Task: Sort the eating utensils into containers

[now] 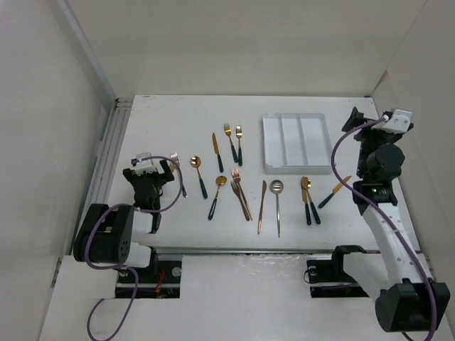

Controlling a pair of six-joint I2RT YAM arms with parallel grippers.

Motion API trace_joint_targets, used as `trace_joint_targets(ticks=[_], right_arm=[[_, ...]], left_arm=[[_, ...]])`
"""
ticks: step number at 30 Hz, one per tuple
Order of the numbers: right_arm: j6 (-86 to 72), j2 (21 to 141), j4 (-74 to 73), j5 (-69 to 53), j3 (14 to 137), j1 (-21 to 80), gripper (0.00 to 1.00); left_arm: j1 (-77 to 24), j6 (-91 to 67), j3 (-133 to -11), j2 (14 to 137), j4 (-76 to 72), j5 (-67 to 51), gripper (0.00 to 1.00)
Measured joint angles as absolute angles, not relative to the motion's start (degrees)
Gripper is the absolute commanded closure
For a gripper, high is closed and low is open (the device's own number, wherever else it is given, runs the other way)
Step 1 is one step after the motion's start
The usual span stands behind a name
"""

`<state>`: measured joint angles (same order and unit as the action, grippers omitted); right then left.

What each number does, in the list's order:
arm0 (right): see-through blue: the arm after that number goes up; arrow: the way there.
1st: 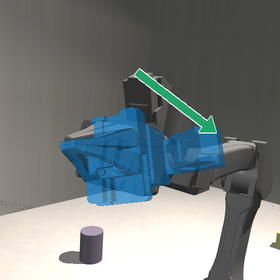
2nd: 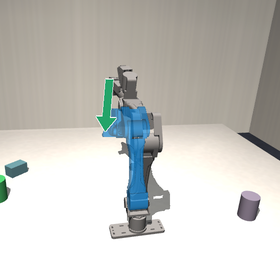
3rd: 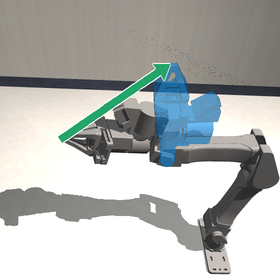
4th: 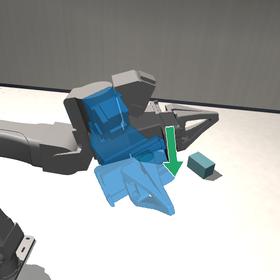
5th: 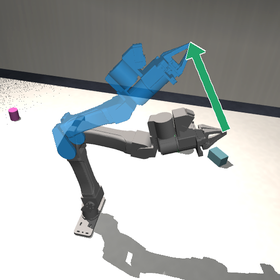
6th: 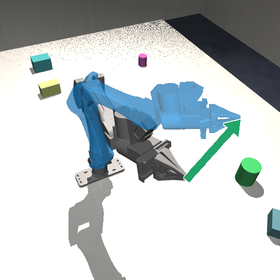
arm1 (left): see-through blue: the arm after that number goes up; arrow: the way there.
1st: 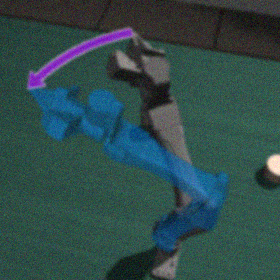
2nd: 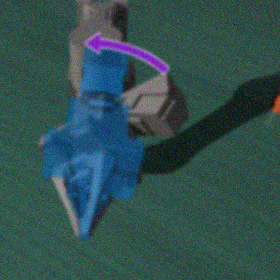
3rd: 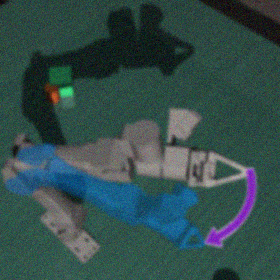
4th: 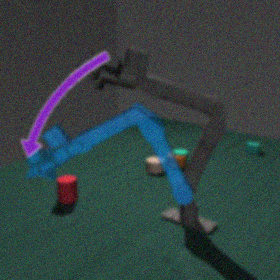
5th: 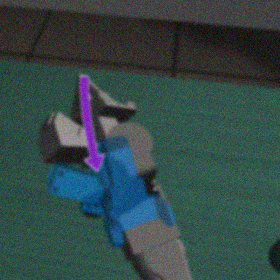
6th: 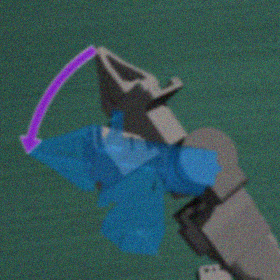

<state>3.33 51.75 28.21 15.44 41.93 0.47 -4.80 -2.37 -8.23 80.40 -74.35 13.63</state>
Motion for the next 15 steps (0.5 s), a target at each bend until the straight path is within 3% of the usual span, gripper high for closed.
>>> trace_joint_targets(ticks=[5, 10, 13, 15], right_arm=[[7.75, 46.96, 23.51, 16.29, 45.32, 0.47, 0.00], [12.19, 48.64, 17.30, 19.14, 57.47, 0.97, 0.00], [16.25, 54.24, 11.88, 25.23, 66.24, 2.04, 0.00], [17.30, 59.18, 7.68, 31.55, 70.08, 2.63, 0.00]], left_arm=[[-5.34, -1.96, -8.23, 80.40, -74.35, 13.78, 0.00], [-5.34, 1.15, -6.90, 78.30, -73.69, 7.33, 0.00], [-4.93, 5.65, -8.82, 68.01, -64.75, 2.04, 0.00], [-4.84, 14.74, -17.15, 61.73, -52.58, -5.06, 0.00]])
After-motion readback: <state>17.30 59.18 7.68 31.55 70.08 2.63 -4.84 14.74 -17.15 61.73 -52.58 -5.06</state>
